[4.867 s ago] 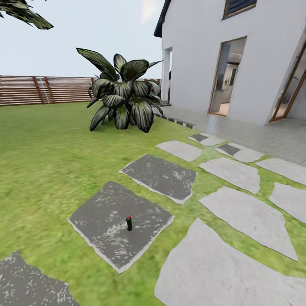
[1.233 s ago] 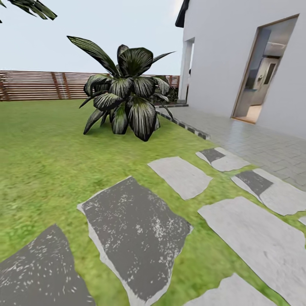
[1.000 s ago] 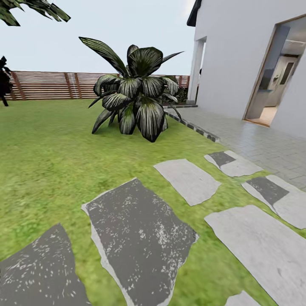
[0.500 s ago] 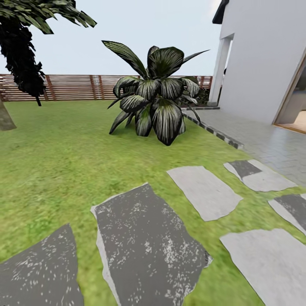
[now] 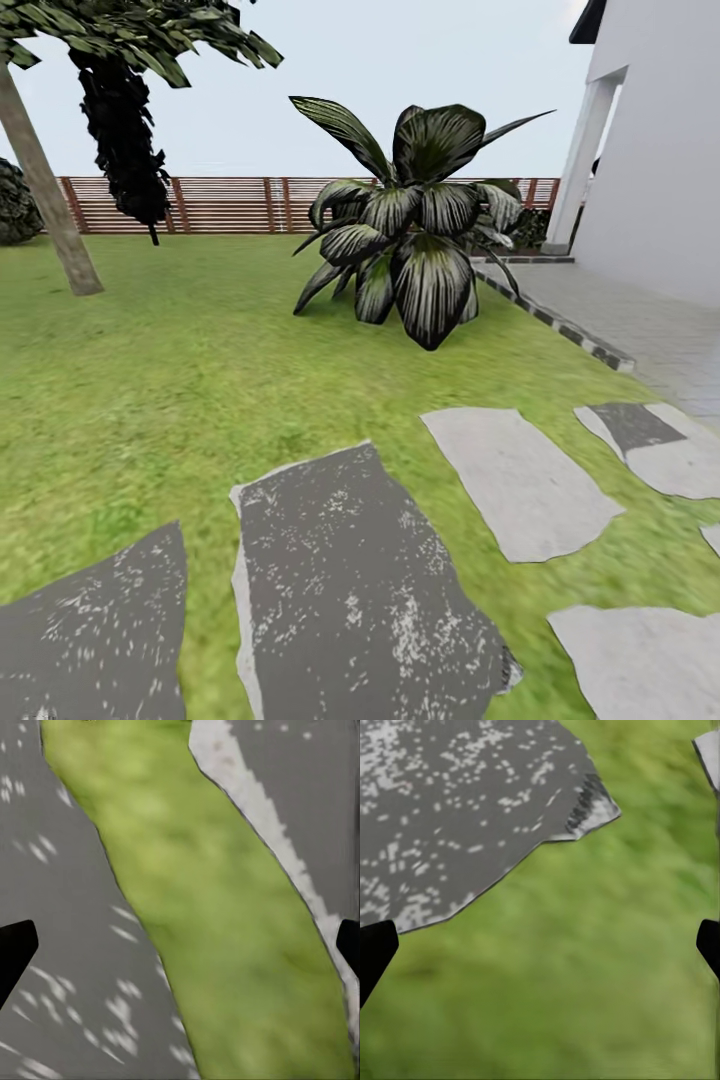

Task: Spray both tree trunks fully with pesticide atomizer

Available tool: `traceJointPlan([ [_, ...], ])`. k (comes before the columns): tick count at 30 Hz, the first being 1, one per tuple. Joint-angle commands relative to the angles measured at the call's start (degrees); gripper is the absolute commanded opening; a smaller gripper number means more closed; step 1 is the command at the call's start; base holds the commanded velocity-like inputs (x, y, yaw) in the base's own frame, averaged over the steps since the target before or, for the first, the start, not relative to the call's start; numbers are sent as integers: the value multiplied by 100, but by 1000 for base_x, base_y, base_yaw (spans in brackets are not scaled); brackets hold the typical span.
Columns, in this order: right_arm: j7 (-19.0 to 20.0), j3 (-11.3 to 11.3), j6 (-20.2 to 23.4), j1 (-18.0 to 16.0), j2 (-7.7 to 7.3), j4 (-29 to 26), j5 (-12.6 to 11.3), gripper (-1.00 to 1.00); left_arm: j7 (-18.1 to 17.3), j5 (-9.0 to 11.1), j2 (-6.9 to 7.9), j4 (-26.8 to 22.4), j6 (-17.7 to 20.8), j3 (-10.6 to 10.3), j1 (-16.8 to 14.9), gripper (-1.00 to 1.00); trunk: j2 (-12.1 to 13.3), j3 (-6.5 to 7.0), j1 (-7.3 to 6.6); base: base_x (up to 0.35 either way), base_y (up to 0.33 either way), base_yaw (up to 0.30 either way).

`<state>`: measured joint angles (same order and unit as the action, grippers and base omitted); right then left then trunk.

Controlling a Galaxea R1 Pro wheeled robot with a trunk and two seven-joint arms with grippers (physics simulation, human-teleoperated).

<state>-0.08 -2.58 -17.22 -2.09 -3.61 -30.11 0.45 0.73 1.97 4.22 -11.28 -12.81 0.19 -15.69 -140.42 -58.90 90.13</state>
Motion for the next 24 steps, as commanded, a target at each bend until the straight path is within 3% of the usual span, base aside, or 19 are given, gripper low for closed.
traceJointPlan([
  [1, -1, -6, -18, -2, 1, 5, 5, 100, 6, 21, 0, 5, -20, -1, -4, 100, -2, -5, 0, 161, -267, 278],
  [6, -1, -6, -18, -2, 1, 5, 5, 100, 4, 32, -6, 4, -10, -2, -4, 100, -2, -5, 0, 86, -242, 278],
  [13, -1, -6, -18, -2, 2, 5, 3, 100, 25, 66, -1, -6, 15, 30, -4, 100, -2, -5, 0, 6, -37, 278],
  [17, -1, -6, -18, -2, 1, 5, 6, 100, 16, 344, 7, -13, 4, 316, -4, 100, -2, -5, 0, 0, -2, 278],
  [24, 14, -6, -18, -2, 2, 5, 4, 100, 15, 422, 15, -8, -2, 418, -4, 100, -2, -5, 0, 0, 0, 278],
])
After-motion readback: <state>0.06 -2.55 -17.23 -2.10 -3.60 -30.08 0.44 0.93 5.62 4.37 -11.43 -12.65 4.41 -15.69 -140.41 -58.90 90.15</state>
